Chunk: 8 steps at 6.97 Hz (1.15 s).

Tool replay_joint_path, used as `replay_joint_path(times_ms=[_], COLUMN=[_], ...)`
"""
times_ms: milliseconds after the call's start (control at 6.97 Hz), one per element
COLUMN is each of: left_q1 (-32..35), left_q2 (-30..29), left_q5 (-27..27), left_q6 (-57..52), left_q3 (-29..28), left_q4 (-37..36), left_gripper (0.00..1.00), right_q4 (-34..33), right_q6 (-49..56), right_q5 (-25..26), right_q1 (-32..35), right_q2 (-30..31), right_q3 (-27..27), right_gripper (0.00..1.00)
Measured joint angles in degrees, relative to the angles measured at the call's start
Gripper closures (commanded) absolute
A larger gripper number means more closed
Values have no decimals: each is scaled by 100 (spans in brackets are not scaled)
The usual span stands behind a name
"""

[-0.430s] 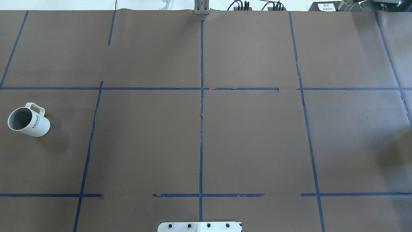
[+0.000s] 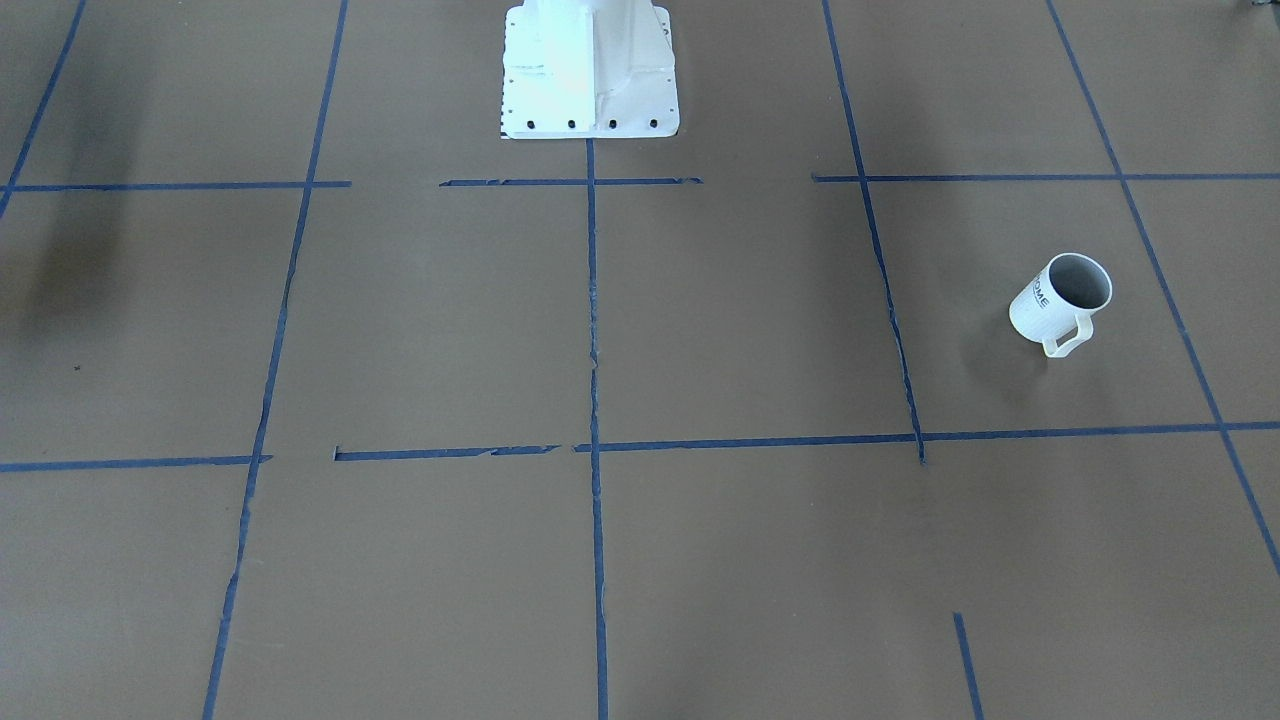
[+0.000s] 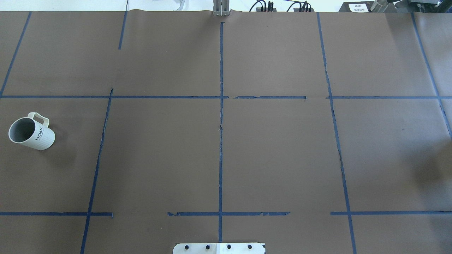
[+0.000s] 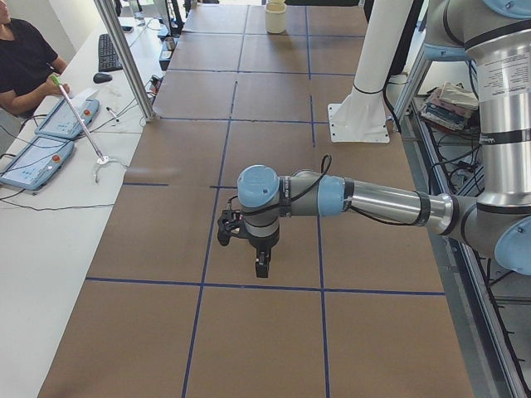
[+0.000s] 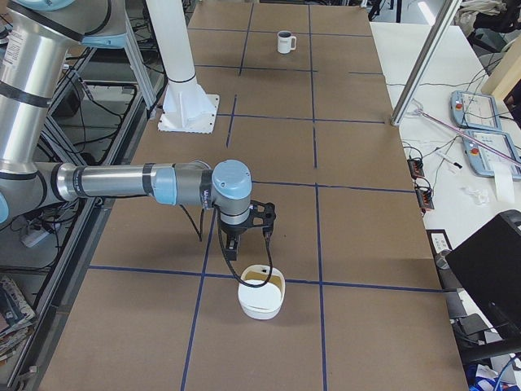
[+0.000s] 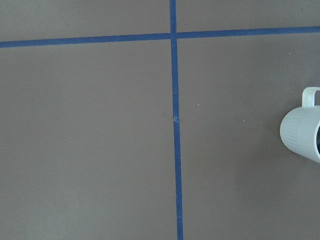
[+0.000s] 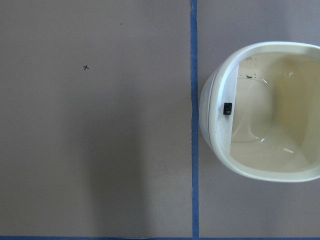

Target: Left arm hands cup to right arm to dump lemon

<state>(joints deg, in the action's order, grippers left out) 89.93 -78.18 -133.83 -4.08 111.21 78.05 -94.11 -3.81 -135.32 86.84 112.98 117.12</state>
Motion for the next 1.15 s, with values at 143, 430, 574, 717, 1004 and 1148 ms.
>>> replay_joint_path(times_ms=[143,430,574,717,1004,1148], left_q1=[-4,-6,-6,-6,-15,-17], left_q2=[45,112,129,166,245,254], left_q5=[-9,-21,-32,-114,-338,-365], left_q6=[3,4,2,-6,-50,-82], left_q3=[26,27,32,59,85,96], left_q4=[-12,-17,-16,-15,34,77], left_gripper=[0,0,0,0,0,0], right_q4=[-5,-8,-5,-3,0,4], right_q6=[-10,-21,-13,-12,-18,0], right_q5=[-12,-20,-19,-17,-20,-19], right_q1=[0,0,-3,-6,-17,-34], right_q2=[-3,-9,-16,-28,-62,-87], right_q3=[1,-9,-14,-28,-50,-48], right_gripper=[0,0,0,0,0,0])
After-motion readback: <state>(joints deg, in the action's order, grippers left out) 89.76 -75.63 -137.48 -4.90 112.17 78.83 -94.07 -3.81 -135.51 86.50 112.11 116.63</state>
